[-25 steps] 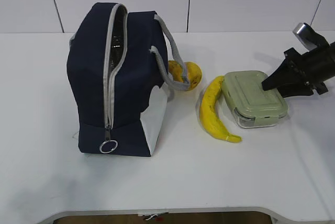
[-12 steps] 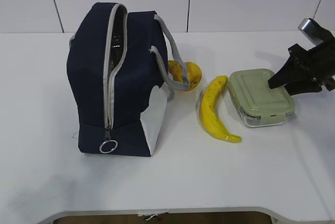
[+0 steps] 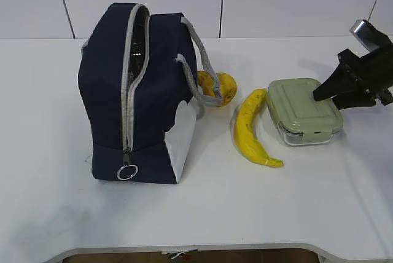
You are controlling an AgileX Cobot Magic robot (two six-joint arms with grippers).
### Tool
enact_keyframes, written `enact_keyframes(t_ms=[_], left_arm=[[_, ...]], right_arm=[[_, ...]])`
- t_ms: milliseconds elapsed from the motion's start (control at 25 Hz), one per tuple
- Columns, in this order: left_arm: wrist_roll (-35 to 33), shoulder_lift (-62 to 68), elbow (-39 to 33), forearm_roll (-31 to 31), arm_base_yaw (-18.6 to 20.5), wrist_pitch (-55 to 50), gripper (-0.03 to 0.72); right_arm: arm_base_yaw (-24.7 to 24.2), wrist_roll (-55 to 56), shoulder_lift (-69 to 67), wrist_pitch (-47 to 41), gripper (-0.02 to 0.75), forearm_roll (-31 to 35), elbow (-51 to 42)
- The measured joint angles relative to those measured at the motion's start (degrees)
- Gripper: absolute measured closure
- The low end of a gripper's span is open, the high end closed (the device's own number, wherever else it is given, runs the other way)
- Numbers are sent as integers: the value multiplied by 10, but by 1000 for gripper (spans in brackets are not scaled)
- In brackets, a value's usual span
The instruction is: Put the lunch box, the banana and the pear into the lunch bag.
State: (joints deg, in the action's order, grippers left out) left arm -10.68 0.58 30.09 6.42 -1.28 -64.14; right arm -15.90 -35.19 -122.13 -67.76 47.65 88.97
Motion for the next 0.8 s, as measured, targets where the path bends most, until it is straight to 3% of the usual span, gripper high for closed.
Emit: enact_keyframes(t_ms=[800], left_arm=[[0, 0, 0, 0, 0, 0, 444]], right_arm=[[0, 31, 11, 0, 395, 10, 0]])
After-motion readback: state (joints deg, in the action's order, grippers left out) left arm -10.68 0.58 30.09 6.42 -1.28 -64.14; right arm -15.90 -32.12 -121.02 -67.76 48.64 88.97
